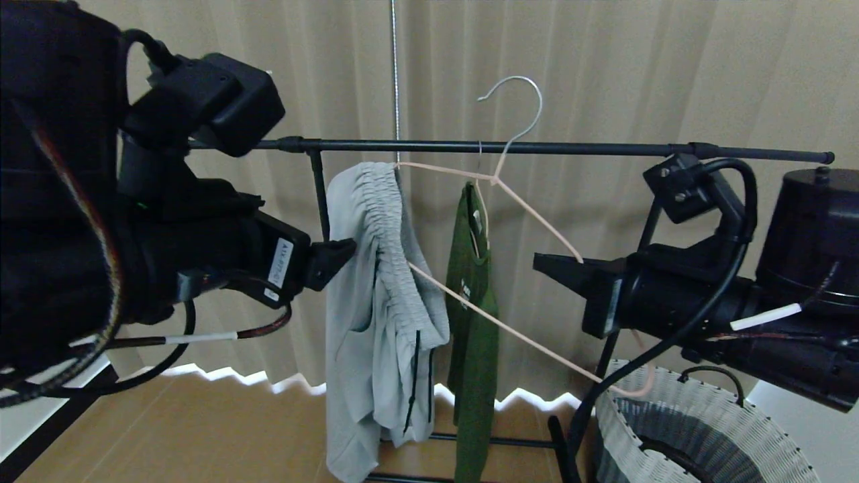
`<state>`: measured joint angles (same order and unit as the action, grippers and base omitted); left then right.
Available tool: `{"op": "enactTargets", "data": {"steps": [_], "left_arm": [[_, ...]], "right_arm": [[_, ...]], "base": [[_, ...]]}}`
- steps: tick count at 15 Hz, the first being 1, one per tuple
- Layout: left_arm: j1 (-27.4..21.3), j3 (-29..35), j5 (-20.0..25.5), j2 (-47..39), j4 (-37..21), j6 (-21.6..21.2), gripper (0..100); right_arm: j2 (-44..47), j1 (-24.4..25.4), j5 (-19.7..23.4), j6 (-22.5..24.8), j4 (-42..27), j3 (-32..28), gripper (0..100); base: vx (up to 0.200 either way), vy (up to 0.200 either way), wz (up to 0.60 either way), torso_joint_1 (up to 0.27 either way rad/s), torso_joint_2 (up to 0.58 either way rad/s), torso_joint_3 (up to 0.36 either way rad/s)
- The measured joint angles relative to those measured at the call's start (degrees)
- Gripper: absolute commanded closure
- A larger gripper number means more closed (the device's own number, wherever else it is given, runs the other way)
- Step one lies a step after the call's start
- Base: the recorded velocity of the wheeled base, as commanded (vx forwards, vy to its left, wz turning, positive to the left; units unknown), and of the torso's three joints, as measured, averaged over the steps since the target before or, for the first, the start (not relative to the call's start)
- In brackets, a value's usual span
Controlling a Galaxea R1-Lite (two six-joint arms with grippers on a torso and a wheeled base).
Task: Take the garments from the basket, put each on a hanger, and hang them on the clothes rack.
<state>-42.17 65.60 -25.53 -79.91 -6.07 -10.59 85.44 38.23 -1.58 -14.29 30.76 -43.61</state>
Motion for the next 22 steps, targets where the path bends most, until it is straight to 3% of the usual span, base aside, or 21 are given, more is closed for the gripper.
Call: {"op": "enactTargets", "data": {"steps": [2,5,8,10,19,20,22], "left_arm": [[4.13,-0.09,9.24,2.12,2.27,-6.51,0],[13.23,-0.80,27.87,4.25,7.11,-21.42,0],[20.20,-3.28,45.03,3.95,13.59,-32.87,0],[21.66,-5.01,47.01,2.46,14.67,-35.28,0],[18.42,-4.90,47.23,-2.50,15.97,-35.36,0],[18.38,-4.94,47.23,-2.72,15.97,-35.36,100],[18.33,-5.12,47.25,-3.00,15.99,-35.46,100]], "right_arm": [[-3.01,-2.29,4.14,0.35,-0.33,1.83,100],[-6.58,-3.75,10.09,0.46,-3.96,2.54,100],[-7.94,-3.93,12.89,3.05,-4.18,2.62,100],[-7.96,-3.97,15.21,3.58,-4.27,2.57,100],[-6.73,-2.82,20.25,7.27,-4.22,2.49,100],[-6.80,-2.76,20.60,7.72,-4.27,2.60,100],[-7.06,-2.68,21.77,8.46,-4.24,2.82,100]], "base": [[0.000,0.000,0.00,0.000,0.00,0.000],[0.000,0.000,0.00,0.000,0.00,0.000],[0.000,0.000,0.00,0.000,0.00,0.000],[0.000,0.000,0.00,0.000,0.00,0.000],[0.000,0.000,0.00,0.000,0.00,0.000],[0.000,0.000,0.00,0.000,0.00,0.000],[0.000,0.000,0.00,0.000,0.00,0.000]]}}
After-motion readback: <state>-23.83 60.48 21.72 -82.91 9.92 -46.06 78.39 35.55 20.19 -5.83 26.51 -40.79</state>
